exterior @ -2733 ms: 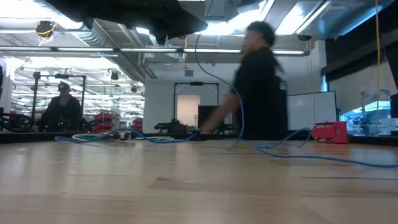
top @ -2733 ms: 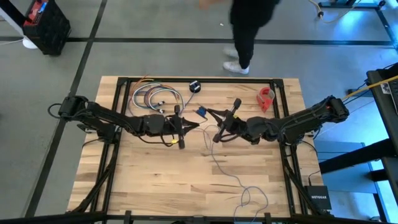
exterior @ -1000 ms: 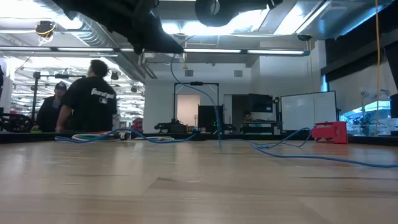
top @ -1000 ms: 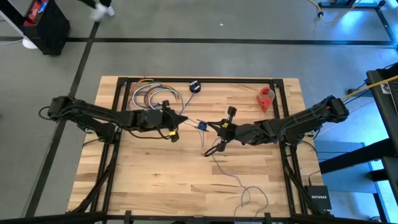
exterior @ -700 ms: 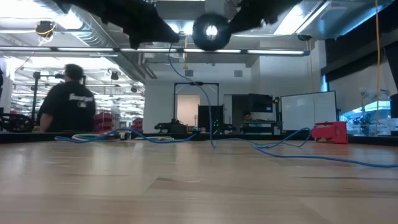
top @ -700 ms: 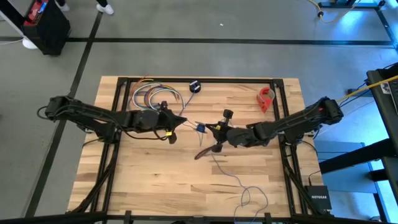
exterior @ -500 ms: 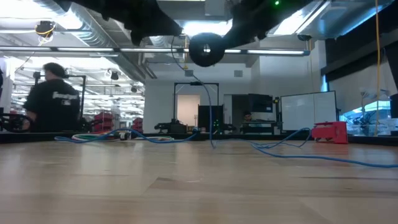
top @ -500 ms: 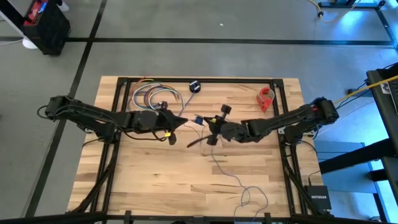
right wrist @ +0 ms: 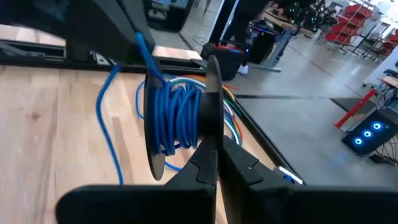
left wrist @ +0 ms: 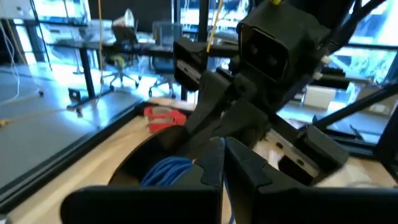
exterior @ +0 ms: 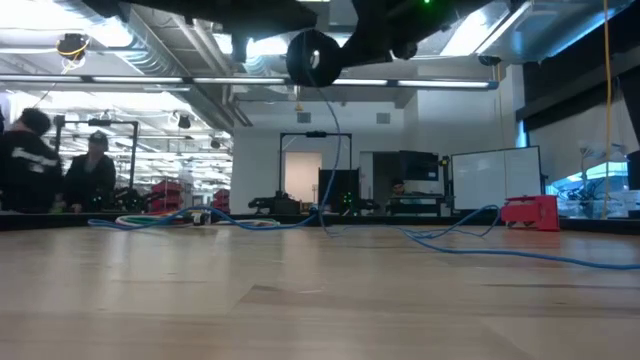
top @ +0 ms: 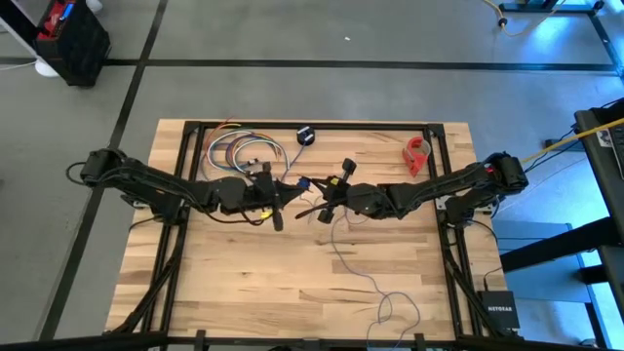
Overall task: Coil cords
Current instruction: Coil the blue wire onto the black spool
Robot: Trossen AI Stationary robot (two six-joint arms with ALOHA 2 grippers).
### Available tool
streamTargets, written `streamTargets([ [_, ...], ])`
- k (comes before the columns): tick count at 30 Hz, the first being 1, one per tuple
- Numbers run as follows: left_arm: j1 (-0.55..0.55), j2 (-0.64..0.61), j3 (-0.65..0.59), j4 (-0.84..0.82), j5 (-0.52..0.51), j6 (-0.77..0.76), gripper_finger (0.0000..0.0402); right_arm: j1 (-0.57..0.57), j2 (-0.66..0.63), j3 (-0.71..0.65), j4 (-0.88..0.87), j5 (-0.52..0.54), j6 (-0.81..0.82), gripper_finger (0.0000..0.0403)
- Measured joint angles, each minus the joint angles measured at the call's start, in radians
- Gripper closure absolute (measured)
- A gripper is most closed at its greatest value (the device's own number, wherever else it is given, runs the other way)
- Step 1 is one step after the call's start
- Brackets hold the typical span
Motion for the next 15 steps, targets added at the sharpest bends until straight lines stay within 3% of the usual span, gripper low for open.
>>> streamTargets([
  [8, -0.002, 0.077, 0.001, 0.14, 0.001, 0.041, 0.04, 0.001, 0.0, -0.002, 0.11, 0.002, -0.043, 0.0398],
  [15, -0.002, 0.077, 0.004, 0.149, 0.007, 0.07, 0.04, 0.001, 0.002, -0.003, 0.239, 0.001, -0.092, 0.0398],
])
